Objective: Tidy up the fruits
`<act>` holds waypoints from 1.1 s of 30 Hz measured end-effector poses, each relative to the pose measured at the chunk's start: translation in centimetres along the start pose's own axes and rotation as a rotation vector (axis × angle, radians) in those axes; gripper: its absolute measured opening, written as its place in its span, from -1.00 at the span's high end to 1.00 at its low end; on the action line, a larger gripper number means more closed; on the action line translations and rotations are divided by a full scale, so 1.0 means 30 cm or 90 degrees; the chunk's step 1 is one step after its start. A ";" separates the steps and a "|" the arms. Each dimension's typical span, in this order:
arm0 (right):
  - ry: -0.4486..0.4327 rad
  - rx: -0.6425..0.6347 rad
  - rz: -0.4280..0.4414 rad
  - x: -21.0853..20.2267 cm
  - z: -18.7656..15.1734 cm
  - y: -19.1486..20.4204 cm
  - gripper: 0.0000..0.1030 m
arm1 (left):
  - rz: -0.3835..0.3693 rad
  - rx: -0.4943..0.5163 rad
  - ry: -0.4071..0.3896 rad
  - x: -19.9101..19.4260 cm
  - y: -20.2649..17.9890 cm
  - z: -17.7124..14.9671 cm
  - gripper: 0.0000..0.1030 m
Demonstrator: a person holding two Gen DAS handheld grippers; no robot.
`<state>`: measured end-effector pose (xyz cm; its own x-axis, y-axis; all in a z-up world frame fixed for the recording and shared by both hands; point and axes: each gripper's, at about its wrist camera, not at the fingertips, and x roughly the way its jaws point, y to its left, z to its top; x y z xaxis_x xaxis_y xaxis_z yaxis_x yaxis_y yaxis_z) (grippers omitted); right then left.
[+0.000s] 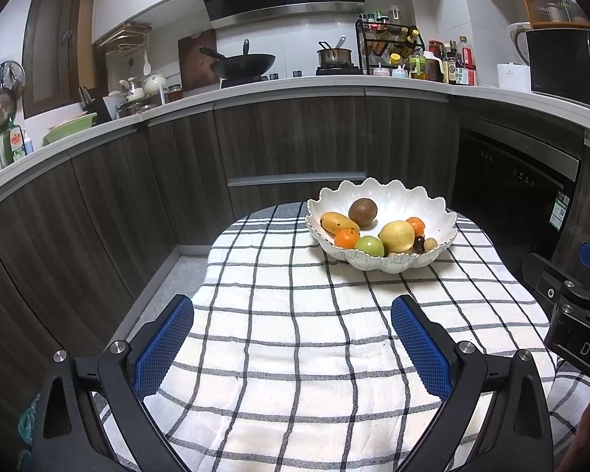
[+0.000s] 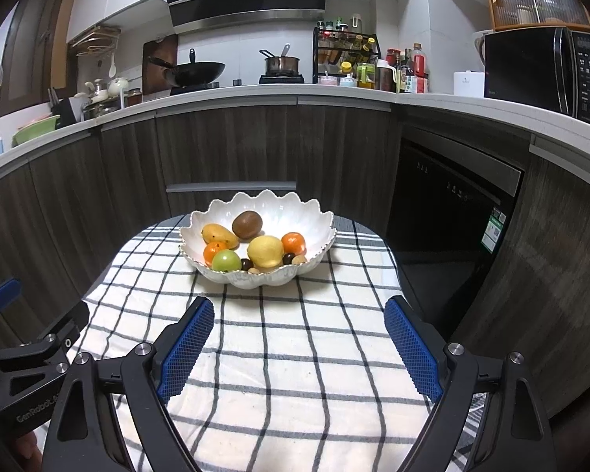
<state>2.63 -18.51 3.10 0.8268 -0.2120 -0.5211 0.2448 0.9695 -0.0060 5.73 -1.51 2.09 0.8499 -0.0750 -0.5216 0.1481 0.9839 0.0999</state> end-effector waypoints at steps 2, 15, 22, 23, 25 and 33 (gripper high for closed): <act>0.002 0.002 0.002 0.001 -0.002 -0.003 -0.73 | 0.001 0.000 0.000 0.000 -0.001 0.000 -0.98; 0.003 0.002 0.001 0.005 -0.004 -0.002 -0.73 | 0.003 -0.002 -0.002 -0.002 0.003 0.001 -0.98; 0.002 0.001 0.001 0.005 -0.002 0.002 -0.73 | 0.012 -0.003 -0.010 -0.012 0.004 0.007 -0.98; 0.001 0.002 0.001 0.004 -0.003 0.002 -0.73 | 0.013 -0.003 -0.011 -0.013 0.003 0.008 -0.98; 0.000 0.002 0.002 0.003 -0.001 0.002 -0.73 | 0.013 -0.004 -0.013 -0.015 0.004 0.009 -0.98; 0.000 0.002 0.002 0.004 0.000 0.002 -0.73 | 0.010 -0.005 -0.008 -0.012 0.004 0.009 -0.98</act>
<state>2.74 -18.48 3.03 0.8277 -0.2084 -0.5211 0.2434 0.9699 -0.0012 5.57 -1.41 2.53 0.8582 -0.0609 -0.5097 0.1306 0.9862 0.1020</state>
